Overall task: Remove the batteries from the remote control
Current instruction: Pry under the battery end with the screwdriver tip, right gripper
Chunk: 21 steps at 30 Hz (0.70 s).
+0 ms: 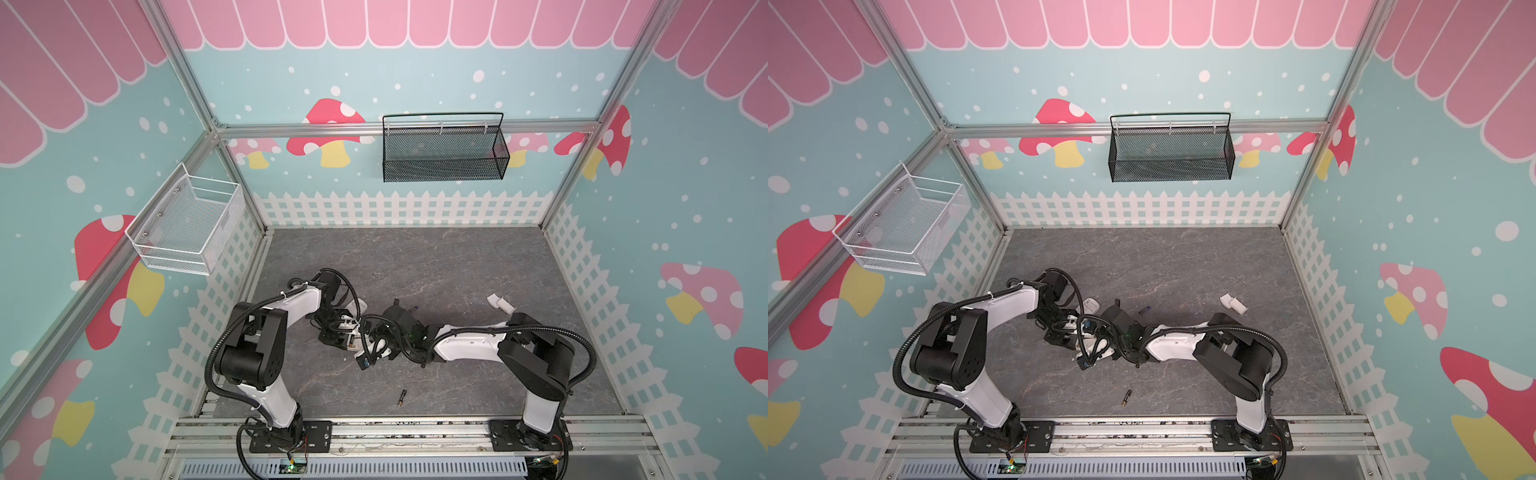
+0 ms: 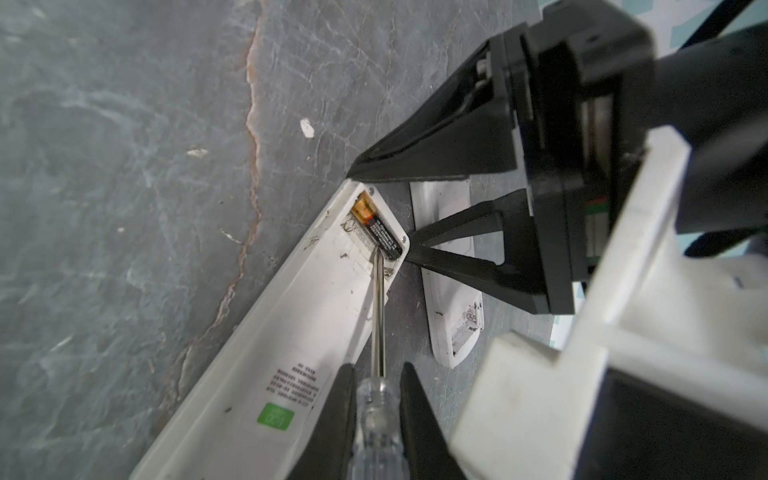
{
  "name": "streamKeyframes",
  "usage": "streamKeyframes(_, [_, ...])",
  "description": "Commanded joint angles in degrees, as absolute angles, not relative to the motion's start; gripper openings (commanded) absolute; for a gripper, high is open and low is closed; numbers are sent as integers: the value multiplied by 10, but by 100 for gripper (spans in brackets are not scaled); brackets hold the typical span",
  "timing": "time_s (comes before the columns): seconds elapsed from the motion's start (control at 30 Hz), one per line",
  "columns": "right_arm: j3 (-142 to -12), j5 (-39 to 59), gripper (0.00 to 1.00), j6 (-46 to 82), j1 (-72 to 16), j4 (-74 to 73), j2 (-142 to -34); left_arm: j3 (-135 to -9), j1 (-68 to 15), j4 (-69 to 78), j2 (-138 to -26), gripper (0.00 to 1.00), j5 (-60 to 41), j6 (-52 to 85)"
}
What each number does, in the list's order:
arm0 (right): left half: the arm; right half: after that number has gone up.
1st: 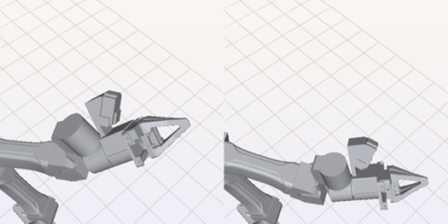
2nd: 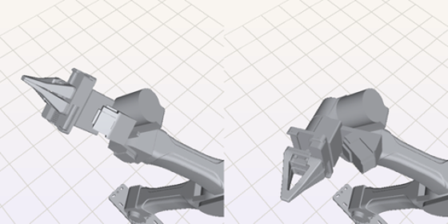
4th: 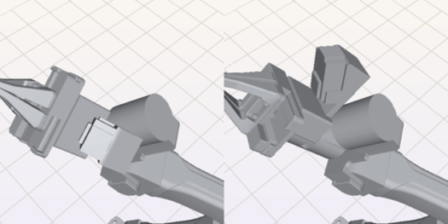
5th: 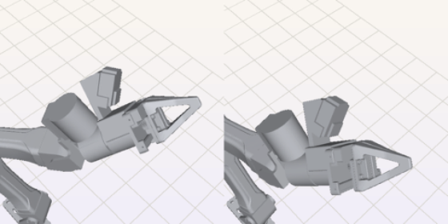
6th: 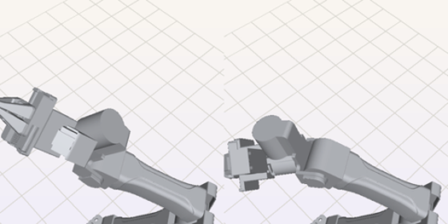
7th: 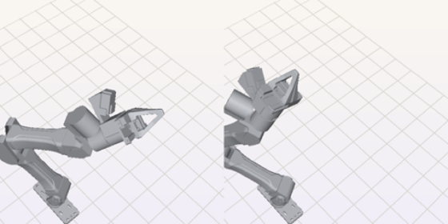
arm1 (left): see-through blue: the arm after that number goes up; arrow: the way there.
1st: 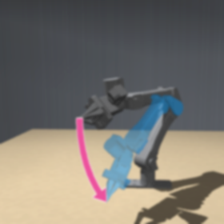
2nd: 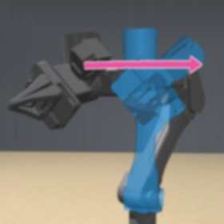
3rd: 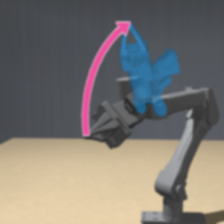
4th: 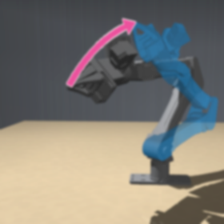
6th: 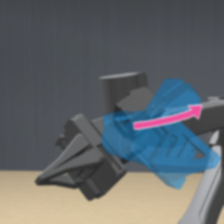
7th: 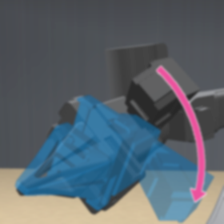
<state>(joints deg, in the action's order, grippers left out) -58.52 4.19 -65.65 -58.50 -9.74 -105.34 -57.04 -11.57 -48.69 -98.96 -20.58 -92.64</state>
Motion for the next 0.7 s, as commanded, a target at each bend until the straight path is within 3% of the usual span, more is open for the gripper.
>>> streamKeyframes(0.0, [-614,93,0,-689,-589,-27,-1043,-580,-121,-498,-1001,52,-215,-954])
streamKeyframes(0.23, [-608,108,0,-664,-590,-68,-1067,-585,-124,-505,-1005,52,-215,-960])
streamKeyframes(0.67, [-458,130,0,-479,-578,-356,-1073,-587,-122,-496,-1005,52,-216,-946])
